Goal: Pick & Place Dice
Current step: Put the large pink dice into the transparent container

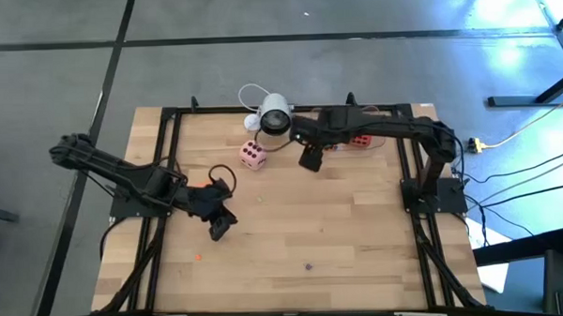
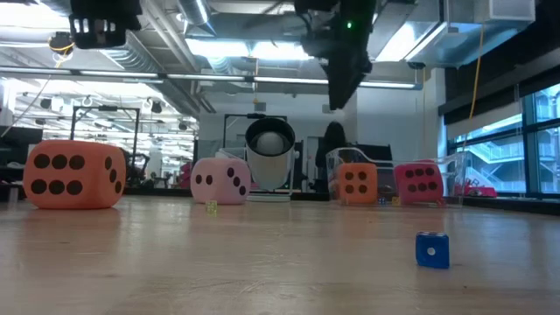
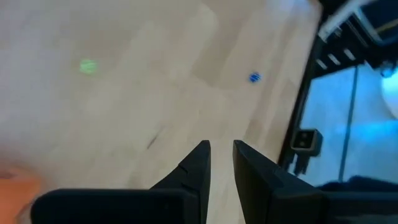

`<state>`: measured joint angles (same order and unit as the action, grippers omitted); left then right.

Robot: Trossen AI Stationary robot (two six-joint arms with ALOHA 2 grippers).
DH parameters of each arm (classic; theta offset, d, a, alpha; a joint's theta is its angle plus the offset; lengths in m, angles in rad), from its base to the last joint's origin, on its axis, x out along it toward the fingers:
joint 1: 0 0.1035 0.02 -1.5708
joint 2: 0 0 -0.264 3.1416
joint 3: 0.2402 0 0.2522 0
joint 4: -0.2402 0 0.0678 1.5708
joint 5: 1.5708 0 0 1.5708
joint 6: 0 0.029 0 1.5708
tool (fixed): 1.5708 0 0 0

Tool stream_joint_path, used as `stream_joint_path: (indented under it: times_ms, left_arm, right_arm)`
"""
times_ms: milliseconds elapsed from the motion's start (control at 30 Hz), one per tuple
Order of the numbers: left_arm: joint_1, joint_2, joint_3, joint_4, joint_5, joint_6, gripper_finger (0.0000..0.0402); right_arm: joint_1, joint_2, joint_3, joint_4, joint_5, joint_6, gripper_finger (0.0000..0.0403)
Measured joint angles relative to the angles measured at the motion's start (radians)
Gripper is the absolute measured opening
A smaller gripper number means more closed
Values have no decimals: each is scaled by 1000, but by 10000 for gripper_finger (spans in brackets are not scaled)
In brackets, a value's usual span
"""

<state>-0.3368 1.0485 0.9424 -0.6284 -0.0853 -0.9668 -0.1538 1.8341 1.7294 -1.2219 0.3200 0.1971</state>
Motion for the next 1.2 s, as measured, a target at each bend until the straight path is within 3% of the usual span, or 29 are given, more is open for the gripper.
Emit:
stream_joint_path:
  times_ms: [333, 467, 600, 733, 967, 1200]
  left_arm:
    - [39, -131, 0, -316, -136, -99, 63]
    - [50, -165, 0, -368, -174, -104, 63]
    - [66, -186, 0, -379, -192, -82, 63]
    - [79, -197, 0, -383, -194, -55, 63]
    - [94, -203, 0, -386, -195, -34, 63]
    - [94, -202, 0, -387, -194, -23, 63]
  right_arm:
    - [137, -1, 0, 286, 9, -334, 223]
    - [147, 18, 1, 435, -29, -517, 223]
    - [146, 73, 1, 494, -106, -714, 223]
    - [146, 146, 1, 502, -106, -863, 223]
    - [149, 256, 0, 689, 40, -974, 223]
    - [131, 307, 0, 788, -7, -1008, 223]
